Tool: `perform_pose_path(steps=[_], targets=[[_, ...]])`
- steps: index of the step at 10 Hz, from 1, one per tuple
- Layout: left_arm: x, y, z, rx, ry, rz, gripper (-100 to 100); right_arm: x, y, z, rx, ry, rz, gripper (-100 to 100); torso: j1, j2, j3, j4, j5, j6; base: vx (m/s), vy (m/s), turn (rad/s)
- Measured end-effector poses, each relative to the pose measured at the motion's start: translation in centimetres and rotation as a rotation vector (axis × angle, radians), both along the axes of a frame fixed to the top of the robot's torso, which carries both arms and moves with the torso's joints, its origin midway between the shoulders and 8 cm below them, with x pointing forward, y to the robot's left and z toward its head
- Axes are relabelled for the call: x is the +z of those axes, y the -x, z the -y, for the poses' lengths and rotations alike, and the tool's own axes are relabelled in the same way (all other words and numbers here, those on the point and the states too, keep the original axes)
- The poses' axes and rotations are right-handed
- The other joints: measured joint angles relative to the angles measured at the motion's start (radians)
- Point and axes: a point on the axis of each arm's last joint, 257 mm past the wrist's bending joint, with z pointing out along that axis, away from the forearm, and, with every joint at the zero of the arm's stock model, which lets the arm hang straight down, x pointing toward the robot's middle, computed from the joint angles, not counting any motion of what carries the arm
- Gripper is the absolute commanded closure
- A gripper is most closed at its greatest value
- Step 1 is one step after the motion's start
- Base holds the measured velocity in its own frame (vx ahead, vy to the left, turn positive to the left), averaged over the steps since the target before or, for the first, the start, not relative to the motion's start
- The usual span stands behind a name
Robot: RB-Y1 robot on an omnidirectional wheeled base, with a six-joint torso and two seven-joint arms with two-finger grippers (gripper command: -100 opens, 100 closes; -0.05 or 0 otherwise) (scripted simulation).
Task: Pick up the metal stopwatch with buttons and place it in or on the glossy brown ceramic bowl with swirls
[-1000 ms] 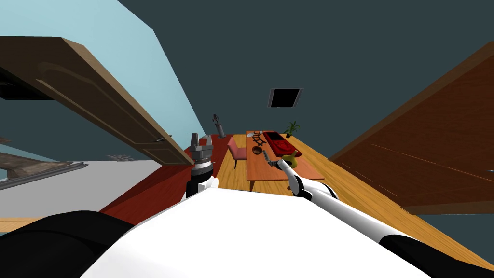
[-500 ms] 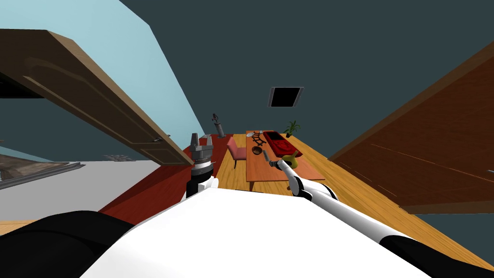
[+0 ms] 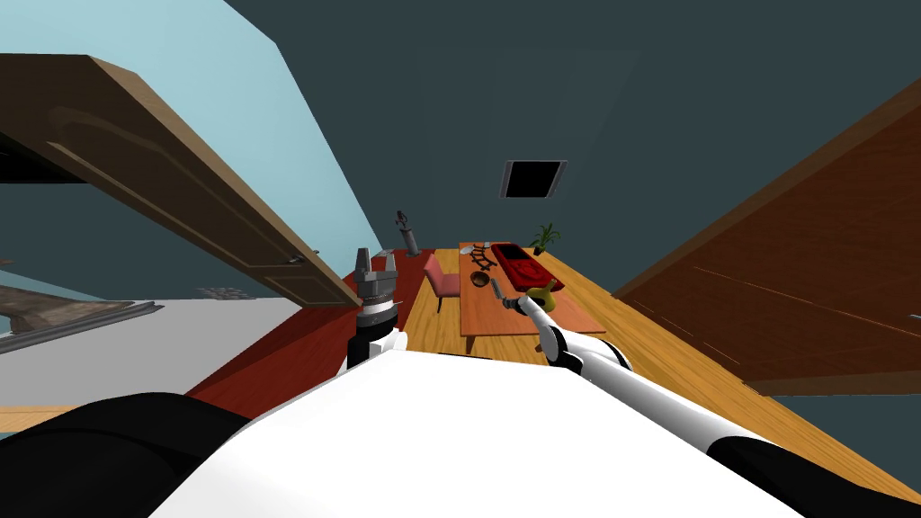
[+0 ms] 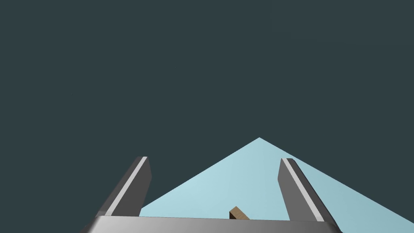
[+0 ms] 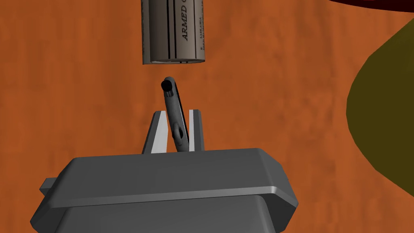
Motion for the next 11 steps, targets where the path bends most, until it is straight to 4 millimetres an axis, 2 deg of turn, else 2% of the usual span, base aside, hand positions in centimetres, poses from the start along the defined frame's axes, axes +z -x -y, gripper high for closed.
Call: perform_pose_path(steps=[1,2,3,6,11], targets=[[0.0,0.0,0.0,0.0,0.0,0.0,0,0.2,-0.1,0.2,0.004,0.005,0.001,100,0.0,0.0,0.0,0.0,0.0,0.0,-0.027,0.008,-0.002],[0.0,0.0,0.0,0.0,0.0,0.0,0,0.2,0.0,0.2,0.004,0.003,-0.001,0,-0.001,-0.002,-0.001,0.0,0.0,0.0,-0.007,0.002,0.001],[0.0,0.0,0.0,0.0,0.0,0.0,0,0.2,0.0,0.2,0.004,0.003,-0.002,100,-0.002,-0.004,-0.002,-0.001,0.0,0.0,-0.06,0.014,0.003],[0.0,0.0,0.0,0.0,0.0,0.0,0,3.6,-3.0,0.3,0.004,0.013,0.056,100,0.002,-0.001,0.0,0.001,0.001,0.001,-0.052,0.035,0.018],[0.0,0.0,0.0,0.0,0.0,0.0,0,7.6,-6.1,1.5,-0.027,-0.011,0.106,100,0.007,-0.004,-0.002,-0.001,0.002,0.002,-0.037,0.111,0.064]])
